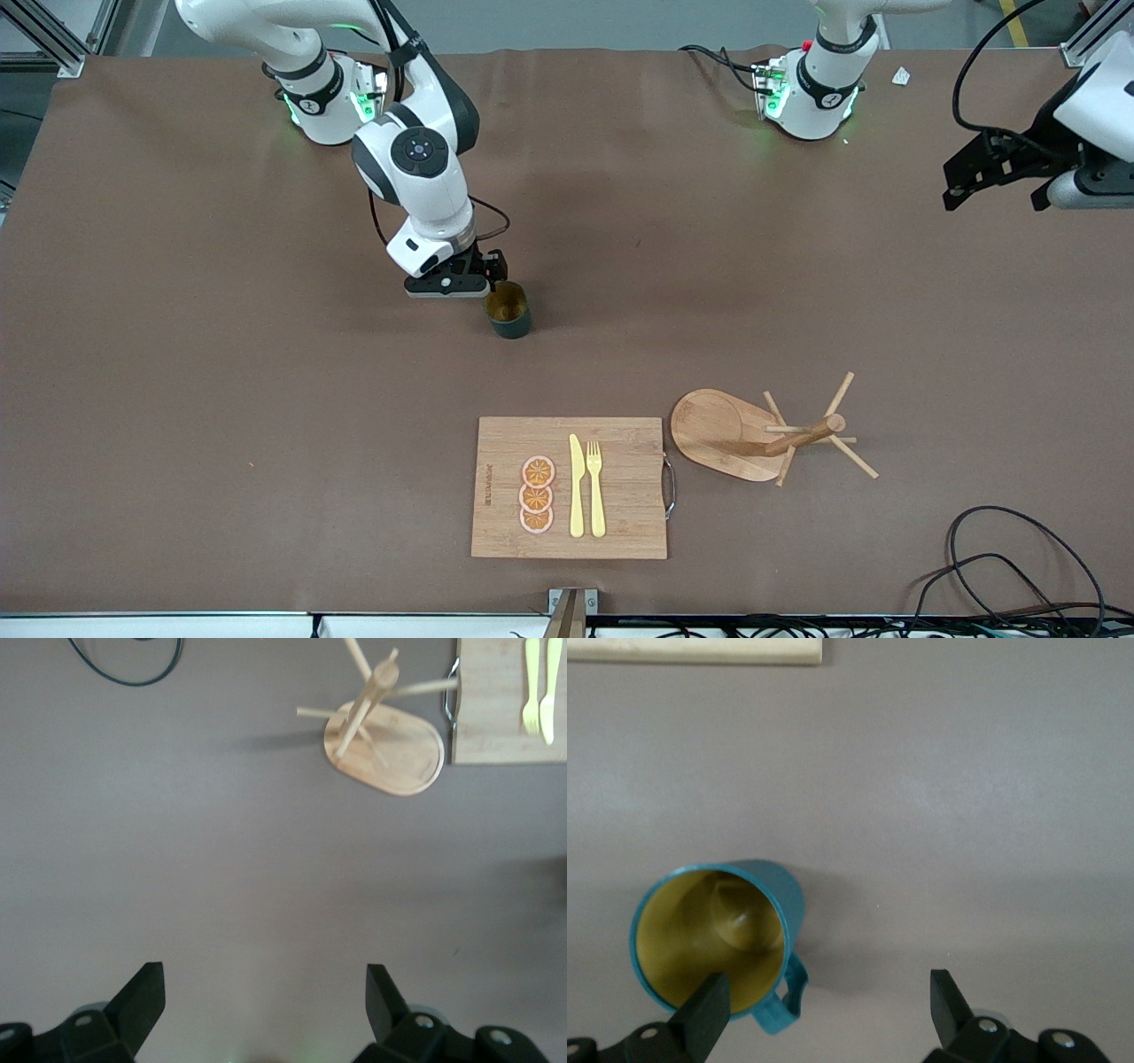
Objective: Transfer cup from left to right arm and place
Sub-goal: 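Close the right gripper on the teal mug's rim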
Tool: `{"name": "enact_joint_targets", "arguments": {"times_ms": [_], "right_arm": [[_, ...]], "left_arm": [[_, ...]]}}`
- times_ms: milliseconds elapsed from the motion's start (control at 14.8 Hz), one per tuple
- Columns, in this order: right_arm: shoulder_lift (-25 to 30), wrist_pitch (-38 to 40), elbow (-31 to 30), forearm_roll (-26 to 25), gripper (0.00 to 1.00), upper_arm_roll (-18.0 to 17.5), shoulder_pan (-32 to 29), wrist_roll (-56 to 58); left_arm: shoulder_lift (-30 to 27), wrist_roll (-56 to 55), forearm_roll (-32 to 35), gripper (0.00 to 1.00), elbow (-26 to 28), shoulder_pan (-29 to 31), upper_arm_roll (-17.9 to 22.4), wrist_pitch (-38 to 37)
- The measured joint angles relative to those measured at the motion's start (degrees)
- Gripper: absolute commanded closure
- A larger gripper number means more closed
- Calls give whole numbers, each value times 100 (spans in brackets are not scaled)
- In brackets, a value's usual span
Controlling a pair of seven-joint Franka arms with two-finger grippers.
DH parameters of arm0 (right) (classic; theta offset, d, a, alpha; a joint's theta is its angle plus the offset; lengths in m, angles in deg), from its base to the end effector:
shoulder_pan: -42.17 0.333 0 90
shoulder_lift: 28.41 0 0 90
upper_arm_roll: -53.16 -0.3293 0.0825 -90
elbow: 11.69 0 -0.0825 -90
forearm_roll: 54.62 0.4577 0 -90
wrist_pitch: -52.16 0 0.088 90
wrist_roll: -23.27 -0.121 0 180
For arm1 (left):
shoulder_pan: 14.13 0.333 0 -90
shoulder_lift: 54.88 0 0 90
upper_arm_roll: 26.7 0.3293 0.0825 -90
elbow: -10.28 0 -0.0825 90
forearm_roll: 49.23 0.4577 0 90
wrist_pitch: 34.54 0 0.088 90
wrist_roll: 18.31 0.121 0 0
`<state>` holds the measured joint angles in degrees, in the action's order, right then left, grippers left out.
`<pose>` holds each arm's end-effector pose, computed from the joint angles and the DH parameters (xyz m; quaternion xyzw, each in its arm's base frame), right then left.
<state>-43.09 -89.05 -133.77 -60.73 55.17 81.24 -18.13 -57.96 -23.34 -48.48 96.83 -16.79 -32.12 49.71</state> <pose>0.5065 0.3814 0.2401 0.9985 0.0031 0.0549 0.0060 0.5938 -0.0843 0.6804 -0.9996 0.0259 -0.0077 0.0082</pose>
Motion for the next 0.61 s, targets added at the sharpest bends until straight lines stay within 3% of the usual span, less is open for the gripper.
{"name": "enact_joint_targets", "arguments": {"times_ms": [608], "right_arm": [[-476, -4, 442, -4, 2, 7, 85, -122]], "left_arm": [[-112, 43, 0, 0, 243, -9, -22, 65]]}}
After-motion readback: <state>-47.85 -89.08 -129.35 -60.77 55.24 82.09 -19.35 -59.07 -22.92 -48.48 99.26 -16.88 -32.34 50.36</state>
